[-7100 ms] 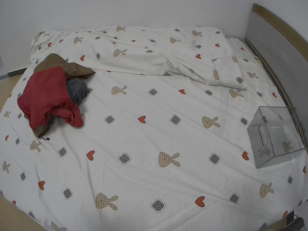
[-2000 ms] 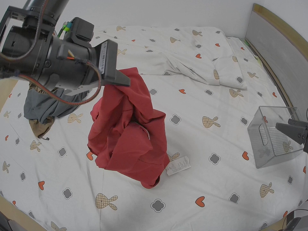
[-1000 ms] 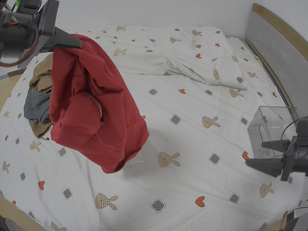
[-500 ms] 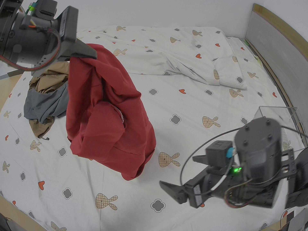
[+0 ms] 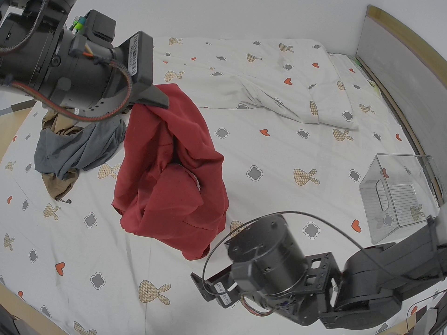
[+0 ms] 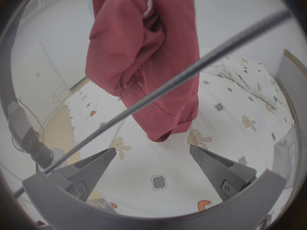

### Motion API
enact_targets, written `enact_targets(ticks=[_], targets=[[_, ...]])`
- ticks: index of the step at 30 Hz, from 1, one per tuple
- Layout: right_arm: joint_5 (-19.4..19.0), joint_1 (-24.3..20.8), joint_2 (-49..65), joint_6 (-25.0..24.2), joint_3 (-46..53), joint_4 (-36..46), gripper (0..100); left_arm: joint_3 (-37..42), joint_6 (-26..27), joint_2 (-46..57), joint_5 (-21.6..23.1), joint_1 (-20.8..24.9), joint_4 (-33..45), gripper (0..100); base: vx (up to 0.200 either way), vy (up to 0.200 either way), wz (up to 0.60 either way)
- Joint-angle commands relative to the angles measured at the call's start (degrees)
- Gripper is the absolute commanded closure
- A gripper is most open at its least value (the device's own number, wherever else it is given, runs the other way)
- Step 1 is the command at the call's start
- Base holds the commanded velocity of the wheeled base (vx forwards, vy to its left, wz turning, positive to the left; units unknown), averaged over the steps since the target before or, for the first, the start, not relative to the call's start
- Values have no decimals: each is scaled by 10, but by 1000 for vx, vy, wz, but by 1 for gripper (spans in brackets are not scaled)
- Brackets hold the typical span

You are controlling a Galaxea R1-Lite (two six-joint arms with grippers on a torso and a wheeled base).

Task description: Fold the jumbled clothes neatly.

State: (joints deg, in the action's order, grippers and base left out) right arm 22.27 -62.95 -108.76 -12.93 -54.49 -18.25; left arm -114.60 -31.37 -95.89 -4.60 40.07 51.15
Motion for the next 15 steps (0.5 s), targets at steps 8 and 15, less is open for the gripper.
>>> enact_targets(ticks=[8, 15], targets=[[37, 5, -108, 0, -69, -15, 0, 0, 0, 18, 0, 5, 1, 100, 0, 0, 0], [69, 15, -159, -1, -113, -45, 0, 0, 0, 40, -1, 12, 2, 100, 0, 0, 0]])
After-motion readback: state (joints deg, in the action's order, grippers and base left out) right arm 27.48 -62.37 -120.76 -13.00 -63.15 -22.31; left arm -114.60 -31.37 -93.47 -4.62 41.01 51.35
